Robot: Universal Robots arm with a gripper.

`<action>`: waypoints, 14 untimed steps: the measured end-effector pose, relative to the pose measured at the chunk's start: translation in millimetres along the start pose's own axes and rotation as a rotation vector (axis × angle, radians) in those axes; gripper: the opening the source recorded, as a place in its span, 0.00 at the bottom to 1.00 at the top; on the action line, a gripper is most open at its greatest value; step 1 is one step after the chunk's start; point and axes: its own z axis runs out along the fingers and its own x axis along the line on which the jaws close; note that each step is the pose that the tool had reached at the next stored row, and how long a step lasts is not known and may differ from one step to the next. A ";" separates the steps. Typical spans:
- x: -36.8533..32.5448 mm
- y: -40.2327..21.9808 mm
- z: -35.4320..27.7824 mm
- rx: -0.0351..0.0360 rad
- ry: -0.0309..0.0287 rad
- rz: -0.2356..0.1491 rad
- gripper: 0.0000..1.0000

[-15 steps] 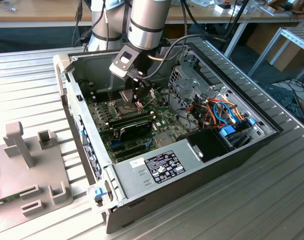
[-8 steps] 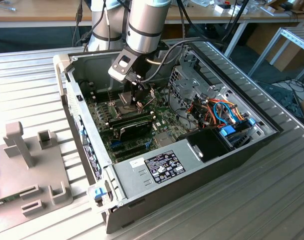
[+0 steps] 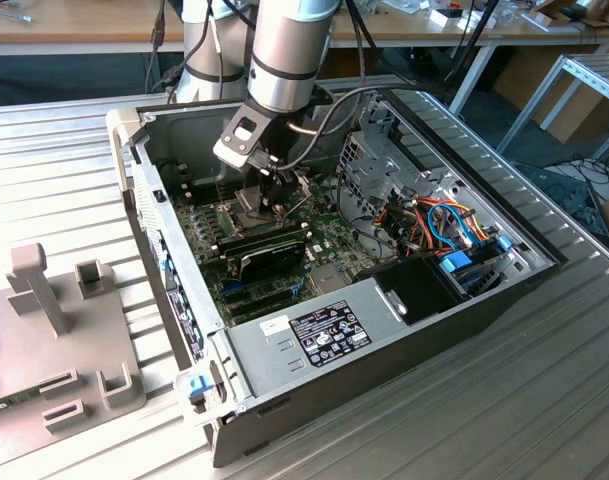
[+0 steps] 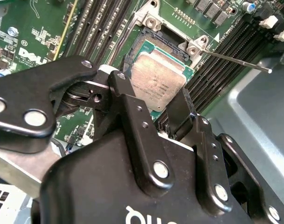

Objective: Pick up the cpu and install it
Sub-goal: 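Place the cpu into insertion slot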

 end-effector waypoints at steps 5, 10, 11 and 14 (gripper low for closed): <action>0.7 -0.8 4.3 -0.0072 -0.0006 -0.014 0.55; 0.5 -1.5 10.1 -0.0078 -0.0010 -0.017 0.55; 0.5 -1.5 11.0 -0.0078 -0.0017 -0.018 0.55; 0.4 -1.5 15.9 -0.0077 -0.0064 -0.018 0.55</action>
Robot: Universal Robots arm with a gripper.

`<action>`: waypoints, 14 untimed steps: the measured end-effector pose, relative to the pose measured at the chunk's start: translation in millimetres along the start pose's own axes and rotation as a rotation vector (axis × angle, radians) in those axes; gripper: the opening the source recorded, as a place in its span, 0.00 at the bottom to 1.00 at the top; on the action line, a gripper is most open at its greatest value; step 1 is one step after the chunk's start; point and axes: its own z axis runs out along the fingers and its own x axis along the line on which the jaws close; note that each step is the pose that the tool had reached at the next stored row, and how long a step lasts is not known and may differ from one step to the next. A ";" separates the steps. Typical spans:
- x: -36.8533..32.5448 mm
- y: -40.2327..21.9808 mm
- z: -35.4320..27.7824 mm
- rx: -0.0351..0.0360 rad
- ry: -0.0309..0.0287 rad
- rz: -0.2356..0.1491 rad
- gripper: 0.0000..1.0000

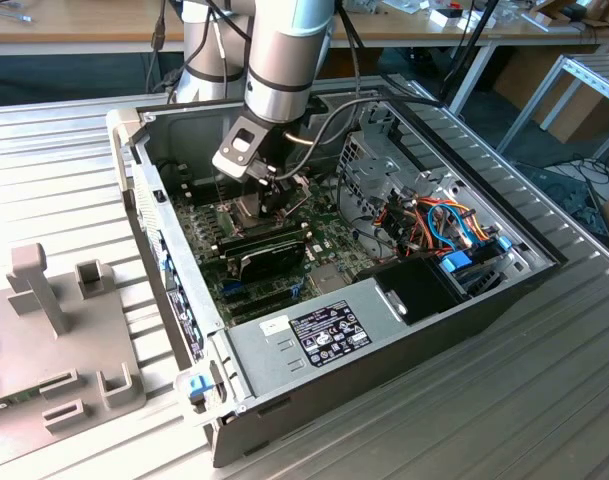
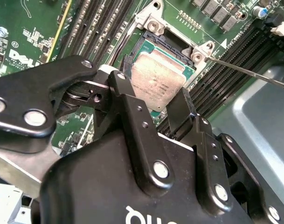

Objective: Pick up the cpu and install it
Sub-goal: 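Place the cpu into insertion slot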

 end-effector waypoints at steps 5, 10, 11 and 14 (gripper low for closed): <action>-0.1 0.0 4.9 0.0004 -0.0066 0.000 0.55; -0.2 0.1 8.7 0.0007 -0.0130 0.000 0.55; -0.2 0.1 9.2 0.0008 -0.0141 0.000 0.55; -0.2 0.0 9.3 0.0010 -0.0147 0.000 0.55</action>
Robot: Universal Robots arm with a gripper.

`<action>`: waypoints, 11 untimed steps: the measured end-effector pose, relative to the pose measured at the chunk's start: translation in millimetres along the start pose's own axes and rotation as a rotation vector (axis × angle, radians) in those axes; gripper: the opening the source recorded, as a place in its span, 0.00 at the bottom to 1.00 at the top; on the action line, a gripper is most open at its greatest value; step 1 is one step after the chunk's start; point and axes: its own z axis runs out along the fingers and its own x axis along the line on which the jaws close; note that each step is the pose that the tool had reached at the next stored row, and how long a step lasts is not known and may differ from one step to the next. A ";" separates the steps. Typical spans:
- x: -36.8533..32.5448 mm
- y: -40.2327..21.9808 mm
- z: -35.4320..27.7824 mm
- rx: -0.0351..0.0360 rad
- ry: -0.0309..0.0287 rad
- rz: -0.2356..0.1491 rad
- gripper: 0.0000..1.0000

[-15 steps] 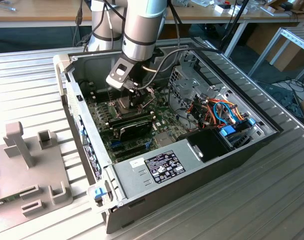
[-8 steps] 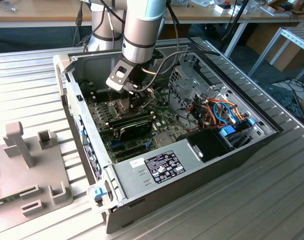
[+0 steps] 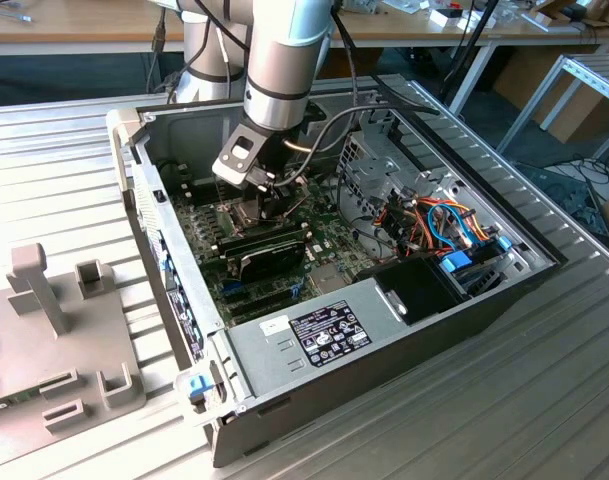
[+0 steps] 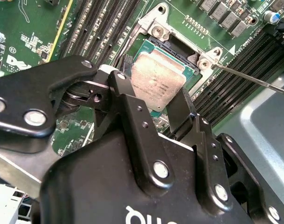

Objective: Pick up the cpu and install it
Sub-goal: 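Place the cpu into insertion slot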

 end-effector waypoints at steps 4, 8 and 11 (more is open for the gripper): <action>0.0 0.0 0.2 -0.0002 0.0002 0.000 0.55; 0.1 0.1 0.2 -0.0003 0.0004 0.000 0.55; 0.1 0.0 -2.2 -0.0001 0.0003 0.000 0.55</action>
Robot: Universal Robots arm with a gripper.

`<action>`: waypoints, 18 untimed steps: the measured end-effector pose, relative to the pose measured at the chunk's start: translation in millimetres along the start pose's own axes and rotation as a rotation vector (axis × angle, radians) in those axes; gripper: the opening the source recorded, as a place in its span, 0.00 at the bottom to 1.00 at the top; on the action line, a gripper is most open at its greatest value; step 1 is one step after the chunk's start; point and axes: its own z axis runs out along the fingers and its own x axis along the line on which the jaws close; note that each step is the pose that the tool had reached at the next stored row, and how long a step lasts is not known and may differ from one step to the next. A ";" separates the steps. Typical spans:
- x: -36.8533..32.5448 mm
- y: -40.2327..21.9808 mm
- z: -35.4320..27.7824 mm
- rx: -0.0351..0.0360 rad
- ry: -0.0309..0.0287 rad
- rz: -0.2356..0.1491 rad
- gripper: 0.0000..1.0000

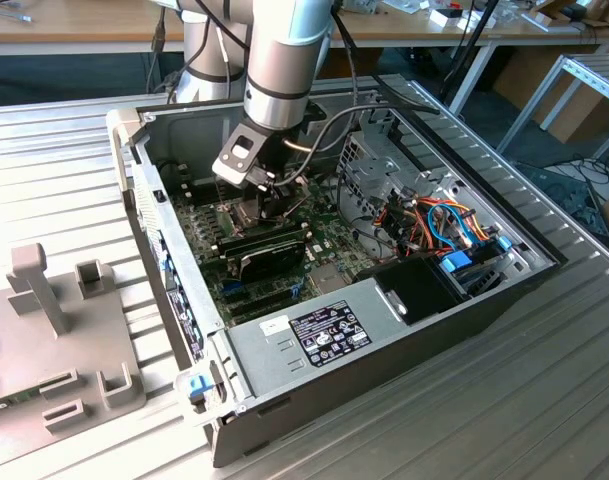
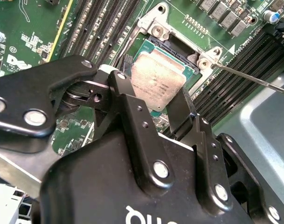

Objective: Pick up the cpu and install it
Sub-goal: 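Place the cpu into insertion slot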

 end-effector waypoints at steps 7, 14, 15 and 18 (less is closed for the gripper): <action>2.3 0.3 -1.6 0.0001 -0.0002 0.000 0.55; 3.6 0.8 -0.4 -0.0001 0.0000 0.001 0.55; 3.5 0.9 0.3 -0.0001 0.0000 0.001 0.55; 3.5 1.0 3.5 0.0000 0.0000 0.001 0.55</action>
